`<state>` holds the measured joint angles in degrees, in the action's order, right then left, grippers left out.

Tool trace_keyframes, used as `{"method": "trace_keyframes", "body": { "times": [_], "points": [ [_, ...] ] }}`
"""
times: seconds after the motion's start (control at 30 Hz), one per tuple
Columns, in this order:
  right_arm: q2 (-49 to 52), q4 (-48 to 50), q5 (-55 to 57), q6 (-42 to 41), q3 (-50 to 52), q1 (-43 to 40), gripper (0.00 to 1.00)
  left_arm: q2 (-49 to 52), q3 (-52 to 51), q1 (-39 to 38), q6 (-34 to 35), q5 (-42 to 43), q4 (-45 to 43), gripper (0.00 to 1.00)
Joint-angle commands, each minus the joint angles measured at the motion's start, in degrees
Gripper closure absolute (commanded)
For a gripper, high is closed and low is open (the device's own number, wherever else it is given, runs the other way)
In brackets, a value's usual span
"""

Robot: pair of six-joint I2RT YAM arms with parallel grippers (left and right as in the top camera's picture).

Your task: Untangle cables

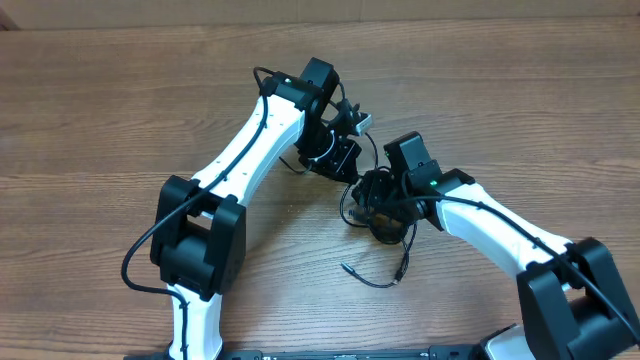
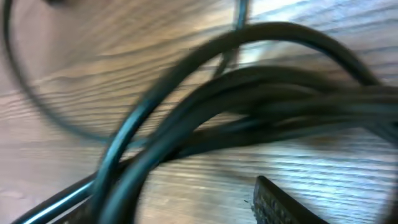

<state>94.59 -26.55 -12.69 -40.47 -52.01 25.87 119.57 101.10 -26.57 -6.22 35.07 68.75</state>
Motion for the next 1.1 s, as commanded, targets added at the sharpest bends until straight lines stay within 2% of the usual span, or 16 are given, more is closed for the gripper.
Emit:
{"method": "trace_keyframes", "body": {
  "times": [0.0, 0.13, 0.23, 0.43, 0.5, 0.53, 0.63, 0.67, 0.73, 0.87, 0.97, 1.07],
  "points": [
    [0.7, -0.8, 4.5, -0.2, 0.3, -0.2, 0.44, -2.3, 1.4, -0.3, -0.4, -8.0, 1.9, 0.96],
    [0.7, -1.9, 5.2, 0.0, 0.3, -1.1, 0.44, -2.3, 1.4, -0.3, 3.9, -23.0, 4.9, 0.96],
    [0.7, -2.5, 5.2, 0.0, 0.3, -2.1, 0.50, -2.3, 1.4, -0.3, 7.3, -30.8, 6.0, 0.96],
    [0.7, -3.4, 5.1, 0.0, 0.3, -3.2, 0.70, -2.3, 1.4, -0.3, 11.1, -32.0, 6.1, 0.96],
    [0.7, -3.4, 5.1, 0.0, 0.3, -3.2, 0.79, -2.3, 1.4, -0.3, 11.7, -31.7, 6.0, 0.89],
    [0.7, -3.4, 5.1, 0.0, 0.3, -3.2, 0.82, -2.3, 1.4, -0.3, 12.0, -30.9, 6.0, 0.81],
    [0.7, -3.4, 5.1, 0.0, 0.3, -3.2, 0.89, -2.3, 1.3, -0.3, 12.0, -25.7, 6.0, 0.67],
    [0.7, -3.4, 5.0, 0.0, 0.3, -3.2, 0.89, -2.3, 1.2, -0.4, 12.0, -24.0, 6.1, 0.60],
    [0.7, -3.4, 5.0, 0.0, 0.3, -3.2, 0.85, -2.3, 1.1, -0.4, 12.1, -22.9, 6.3, 0.56],
    [0.7, -4.0, 4.9, 0.0, 0.3, -3.2, 0.71, -2.2, 0.0, -0.4, 14.9, -22.9, 5.9, 0.57],
    [0.7, -4.9, 5.0, 0.0, 0.3, -3.2, 0.56, -2.2, -1.7, -0.4, 16.4, -21.8, 4.9, 0.57],
    [0.7, -5.8, 4.9, 0.0, 0.3, -3.2, 0.53, -2.2, -3.8, -0.4, 16.4, -19.2, 3.2, 0.57]
  ]
}}
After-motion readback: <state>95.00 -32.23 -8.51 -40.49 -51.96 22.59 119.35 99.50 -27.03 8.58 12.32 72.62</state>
